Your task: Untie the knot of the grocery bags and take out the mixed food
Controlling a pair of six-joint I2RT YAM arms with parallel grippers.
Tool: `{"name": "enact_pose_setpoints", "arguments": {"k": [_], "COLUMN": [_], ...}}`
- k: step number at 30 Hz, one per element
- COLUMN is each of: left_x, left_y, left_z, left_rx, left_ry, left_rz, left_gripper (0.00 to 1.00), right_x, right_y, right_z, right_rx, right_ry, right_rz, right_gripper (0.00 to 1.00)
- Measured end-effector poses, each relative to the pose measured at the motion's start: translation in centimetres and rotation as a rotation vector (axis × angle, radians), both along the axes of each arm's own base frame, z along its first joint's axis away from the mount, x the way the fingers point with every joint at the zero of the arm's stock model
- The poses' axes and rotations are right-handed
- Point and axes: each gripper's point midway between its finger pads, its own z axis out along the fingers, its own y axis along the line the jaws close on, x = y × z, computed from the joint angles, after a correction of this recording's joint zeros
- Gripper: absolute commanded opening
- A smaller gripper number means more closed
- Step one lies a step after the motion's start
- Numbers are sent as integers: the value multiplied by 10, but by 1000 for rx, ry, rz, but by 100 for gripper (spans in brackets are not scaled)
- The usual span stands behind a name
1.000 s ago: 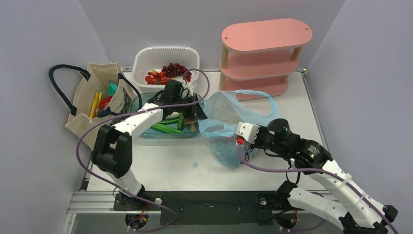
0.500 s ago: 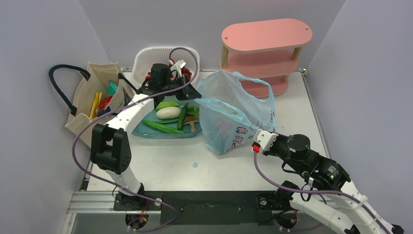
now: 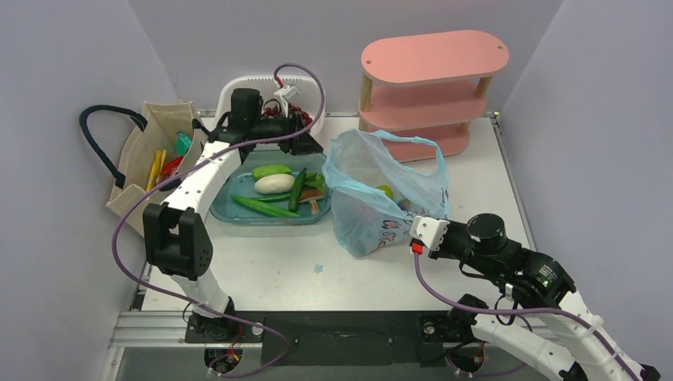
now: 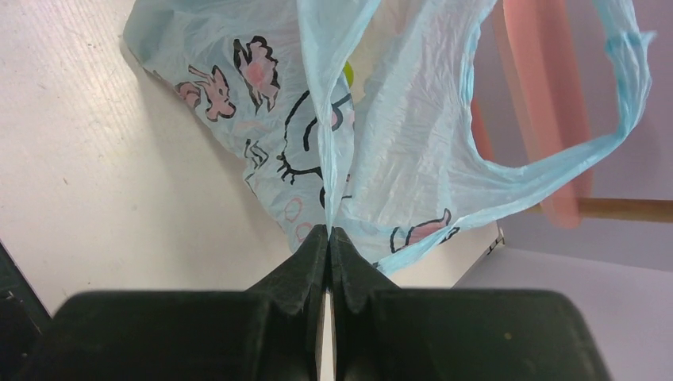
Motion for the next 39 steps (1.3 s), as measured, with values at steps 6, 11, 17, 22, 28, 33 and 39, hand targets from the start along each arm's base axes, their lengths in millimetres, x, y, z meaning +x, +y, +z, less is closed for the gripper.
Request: {"name": "enact_pose_setpoints", "arguments": {"k": [6,11,17,22,28,33,39], "left_x": [-32,-92,-144,-185,-233,-223,-207], "left_y": [-15,-65,-94,-79,-40,-41,-51], "left_z": [54,76,45,-19,-97,-128,-33], "left_rx": [72,98,187,304,439,534,386], "left_ry": [-280,-469,-545,-543,-751,-788,-816], "left_rz": [-165,-379,-571,-670,-685,-689,-542], "left_gripper": [49,50,10,0,0,7,38], "right_x": [1,2,5,6,5,2,-1], "right_y": [0,1,0,-2,-2,3,4], "right_z": [0,1,4,4,3,2,0], "right_rx": [-11,-15,-7,4,30,49,36], "right_ry": [-7,-16,-31,-26,-6,15,18], "right_rz": [8,14,-4,-31,-55,-33,-12], "right_gripper": [0,0,0,0,0,0,0]}}
